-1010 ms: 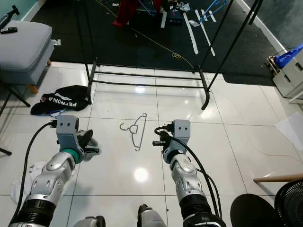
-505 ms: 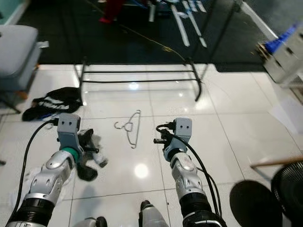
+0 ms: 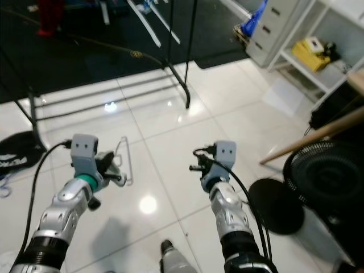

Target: Hang hanger

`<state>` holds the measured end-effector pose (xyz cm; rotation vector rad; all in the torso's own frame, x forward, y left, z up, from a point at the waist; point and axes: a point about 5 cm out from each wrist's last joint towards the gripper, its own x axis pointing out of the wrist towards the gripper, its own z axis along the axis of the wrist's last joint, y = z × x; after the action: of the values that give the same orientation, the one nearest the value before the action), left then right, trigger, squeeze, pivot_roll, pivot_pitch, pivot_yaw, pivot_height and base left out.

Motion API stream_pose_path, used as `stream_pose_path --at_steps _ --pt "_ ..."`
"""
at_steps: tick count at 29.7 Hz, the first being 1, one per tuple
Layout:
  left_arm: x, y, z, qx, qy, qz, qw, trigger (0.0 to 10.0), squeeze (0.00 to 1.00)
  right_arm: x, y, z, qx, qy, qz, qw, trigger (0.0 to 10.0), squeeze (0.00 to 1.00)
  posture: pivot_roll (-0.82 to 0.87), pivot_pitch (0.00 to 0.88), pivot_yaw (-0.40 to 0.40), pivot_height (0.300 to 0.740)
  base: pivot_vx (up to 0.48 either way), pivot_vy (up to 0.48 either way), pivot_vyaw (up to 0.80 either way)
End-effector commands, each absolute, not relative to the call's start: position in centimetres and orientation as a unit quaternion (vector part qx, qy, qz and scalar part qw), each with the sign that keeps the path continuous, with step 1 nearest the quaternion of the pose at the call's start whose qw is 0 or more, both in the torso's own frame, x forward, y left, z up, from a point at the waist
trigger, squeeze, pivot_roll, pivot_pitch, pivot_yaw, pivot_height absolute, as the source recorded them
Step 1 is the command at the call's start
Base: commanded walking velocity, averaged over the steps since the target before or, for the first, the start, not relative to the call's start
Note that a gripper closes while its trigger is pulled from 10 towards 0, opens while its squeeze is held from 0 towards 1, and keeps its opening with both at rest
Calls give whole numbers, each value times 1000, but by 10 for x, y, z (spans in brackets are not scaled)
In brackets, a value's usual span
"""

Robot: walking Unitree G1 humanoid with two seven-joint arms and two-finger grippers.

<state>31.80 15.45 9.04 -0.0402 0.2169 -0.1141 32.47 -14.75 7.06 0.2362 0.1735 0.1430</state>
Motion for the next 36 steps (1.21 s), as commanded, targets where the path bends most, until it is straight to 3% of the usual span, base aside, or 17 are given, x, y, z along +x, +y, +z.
stream_pose_path --at_steps 1,11,36 --pt "315 155 89 -32 109 -56 992 10000 0 320 -149 63 120 103 69 985 10000 0 -14 104 13 740 0 0 -800" --pt "316 159 93 -31 93 -54 994 10000 0 322 -150 65 122 97 70 985 10000 0 -16 104 9 740 0 0 -800" --pt "317 158 102 -47 59 -59 995 10000 0 323 -150 73 101 74 85 989 10000 0 -17 105 12 740 0 0 0"
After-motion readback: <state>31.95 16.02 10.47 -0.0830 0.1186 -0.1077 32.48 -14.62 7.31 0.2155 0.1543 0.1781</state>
